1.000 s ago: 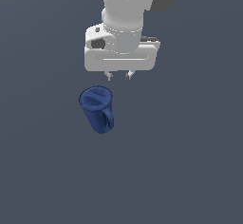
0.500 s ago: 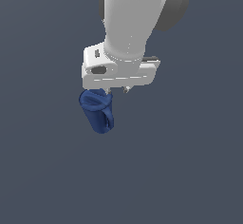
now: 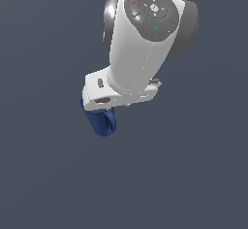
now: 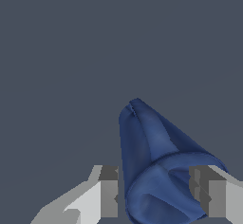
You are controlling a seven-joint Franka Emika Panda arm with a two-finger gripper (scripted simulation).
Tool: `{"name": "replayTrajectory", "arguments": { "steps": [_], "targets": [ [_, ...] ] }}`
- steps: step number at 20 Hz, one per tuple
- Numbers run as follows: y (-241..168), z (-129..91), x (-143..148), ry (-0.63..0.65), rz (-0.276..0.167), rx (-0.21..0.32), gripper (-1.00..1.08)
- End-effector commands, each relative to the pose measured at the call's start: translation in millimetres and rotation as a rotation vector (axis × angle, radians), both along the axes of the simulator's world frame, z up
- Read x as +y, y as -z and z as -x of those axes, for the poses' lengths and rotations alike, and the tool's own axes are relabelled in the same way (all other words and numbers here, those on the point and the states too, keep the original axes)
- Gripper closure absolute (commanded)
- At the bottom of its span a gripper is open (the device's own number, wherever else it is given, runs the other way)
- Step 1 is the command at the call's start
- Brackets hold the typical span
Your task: Pick up the object and move it to a goal position.
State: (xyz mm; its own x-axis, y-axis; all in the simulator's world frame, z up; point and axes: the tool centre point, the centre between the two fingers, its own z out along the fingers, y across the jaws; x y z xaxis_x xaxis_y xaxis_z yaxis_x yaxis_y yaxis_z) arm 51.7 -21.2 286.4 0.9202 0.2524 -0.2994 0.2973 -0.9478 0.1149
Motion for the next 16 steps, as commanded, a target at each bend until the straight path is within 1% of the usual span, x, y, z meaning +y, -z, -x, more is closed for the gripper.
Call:
{"name": "replayTrajectory", "arguments": {
  "steps": [1, 10, 16],
  "targets": [
    [8.8, -5.5, -1.7, -0.016, 0.013, 0.031, -0.20],
    [41.5, -18.2, -7.0, -0.063, 0.054, 0.136, -0.20],
    [57.4, -20.8, -9.0, -0.082, 0.072, 0.185, -0.20]
  ]
}}
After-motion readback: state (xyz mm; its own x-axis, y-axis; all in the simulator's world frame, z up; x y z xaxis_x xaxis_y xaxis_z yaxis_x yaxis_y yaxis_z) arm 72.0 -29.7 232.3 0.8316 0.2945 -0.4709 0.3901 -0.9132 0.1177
